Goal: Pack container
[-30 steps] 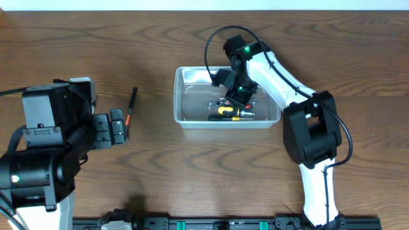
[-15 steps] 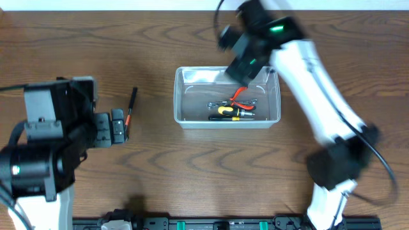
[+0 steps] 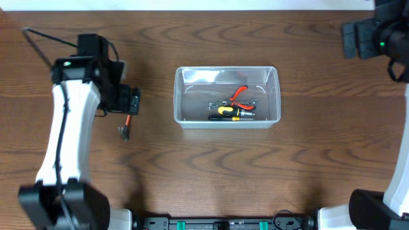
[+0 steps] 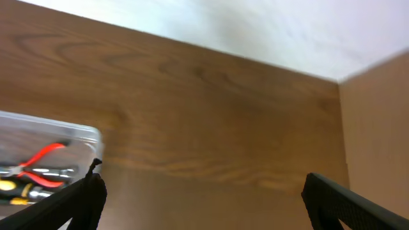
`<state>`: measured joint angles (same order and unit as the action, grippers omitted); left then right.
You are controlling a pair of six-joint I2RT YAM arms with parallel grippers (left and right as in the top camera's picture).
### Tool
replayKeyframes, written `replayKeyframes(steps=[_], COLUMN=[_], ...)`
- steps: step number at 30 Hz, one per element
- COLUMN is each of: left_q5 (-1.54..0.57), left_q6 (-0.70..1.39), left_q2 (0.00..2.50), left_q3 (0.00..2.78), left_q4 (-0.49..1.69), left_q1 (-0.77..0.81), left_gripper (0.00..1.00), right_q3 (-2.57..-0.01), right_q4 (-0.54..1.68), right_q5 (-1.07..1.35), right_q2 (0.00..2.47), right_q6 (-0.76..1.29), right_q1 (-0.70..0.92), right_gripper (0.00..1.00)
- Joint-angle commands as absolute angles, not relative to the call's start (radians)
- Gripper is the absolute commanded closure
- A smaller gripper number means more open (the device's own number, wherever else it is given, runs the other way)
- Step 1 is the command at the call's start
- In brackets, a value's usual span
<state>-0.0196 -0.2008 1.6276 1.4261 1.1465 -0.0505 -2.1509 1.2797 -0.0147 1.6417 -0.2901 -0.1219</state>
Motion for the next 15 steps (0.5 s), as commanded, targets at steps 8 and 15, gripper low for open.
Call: replayKeyframes(steps=[8,15], left_q5=[-0.015,-0.015], left_q6=[-0.225,-0.225], left_q2=[1.644,1.645], left_q3=[1.134,1.011], left_q4=[0.892,0.762], left_q1=[-0.049,-0.049], left_gripper=[0.02,0.02], right_q3=[-2.144,-2.144], right_q4=[1.283,1.283], right_q5=[0.012,0.011], right_q2=[1.663,1.663], right_q6=[-0.221,-0.221], right_q1=[-0.191,-0.190], right_gripper=[0.01,0.01])
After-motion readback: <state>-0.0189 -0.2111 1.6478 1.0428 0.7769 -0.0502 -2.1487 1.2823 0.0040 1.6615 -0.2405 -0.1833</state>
